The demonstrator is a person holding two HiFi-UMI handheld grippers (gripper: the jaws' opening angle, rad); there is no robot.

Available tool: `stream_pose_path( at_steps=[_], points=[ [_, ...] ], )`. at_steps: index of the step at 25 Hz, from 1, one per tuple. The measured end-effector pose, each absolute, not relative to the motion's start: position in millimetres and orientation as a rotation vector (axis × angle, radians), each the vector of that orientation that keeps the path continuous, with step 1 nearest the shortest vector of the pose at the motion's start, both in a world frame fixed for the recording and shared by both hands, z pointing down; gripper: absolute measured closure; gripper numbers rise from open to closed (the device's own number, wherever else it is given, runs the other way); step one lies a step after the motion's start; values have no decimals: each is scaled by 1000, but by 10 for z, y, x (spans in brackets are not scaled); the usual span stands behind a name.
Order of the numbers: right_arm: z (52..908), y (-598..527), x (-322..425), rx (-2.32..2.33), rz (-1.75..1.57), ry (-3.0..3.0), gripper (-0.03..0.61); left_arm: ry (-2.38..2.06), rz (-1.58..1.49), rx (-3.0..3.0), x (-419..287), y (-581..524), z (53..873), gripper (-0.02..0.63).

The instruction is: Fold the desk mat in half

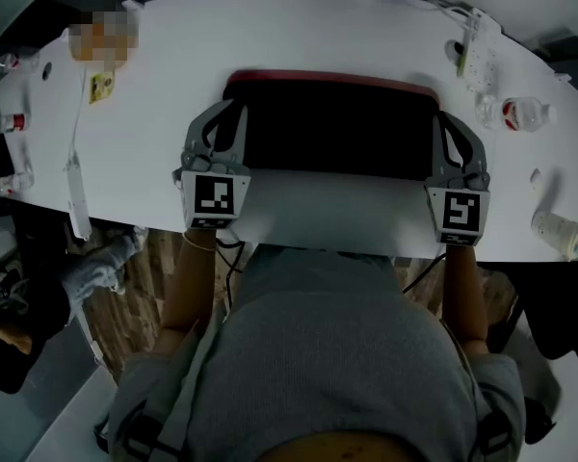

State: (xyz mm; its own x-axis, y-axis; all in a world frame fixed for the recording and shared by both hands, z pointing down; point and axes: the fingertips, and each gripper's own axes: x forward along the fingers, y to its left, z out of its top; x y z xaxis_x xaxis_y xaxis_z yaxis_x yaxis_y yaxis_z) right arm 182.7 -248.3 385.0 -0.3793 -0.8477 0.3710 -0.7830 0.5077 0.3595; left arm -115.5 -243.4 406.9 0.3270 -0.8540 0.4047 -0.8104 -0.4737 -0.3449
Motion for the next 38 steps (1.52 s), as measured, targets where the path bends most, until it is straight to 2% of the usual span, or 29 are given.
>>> stream_pose_path(
  at_steps=[6,10,16,17,25,28,31,38],
  points=[
    [4067,-1927,1564,1211,1,-2343,577,1390,-801,-2647,-759,-2070,4066,614],
    [4259,-1791,1802,1324,133,-2257,567,1319,-807,-2744,-602,-1891,4169,614],
    [4567,-1817,2182,1400,337,-2148,365,1147,-808,-2855,-168,-1824,4244,612],
    [4613,-1830,2187,1399,353,-2143,359,1111,-792,-2869,-48,-1828,4230,612],
    [4813,-2136,2198,1516,332,-2065,385,831,-751,-3000,609,-1667,4290,612],
    [4828,-2197,2206,1541,333,-2065,391,762,-806,-3014,670,-1569,4391,612],
    [4827,-2234,2218,1542,320,-2062,401,770,-852,-2999,661,-1544,4500,572],
    [4731,-2281,2240,1555,291,-2066,408,827,-968,-2811,696,-1618,4709,572]
  ],
)
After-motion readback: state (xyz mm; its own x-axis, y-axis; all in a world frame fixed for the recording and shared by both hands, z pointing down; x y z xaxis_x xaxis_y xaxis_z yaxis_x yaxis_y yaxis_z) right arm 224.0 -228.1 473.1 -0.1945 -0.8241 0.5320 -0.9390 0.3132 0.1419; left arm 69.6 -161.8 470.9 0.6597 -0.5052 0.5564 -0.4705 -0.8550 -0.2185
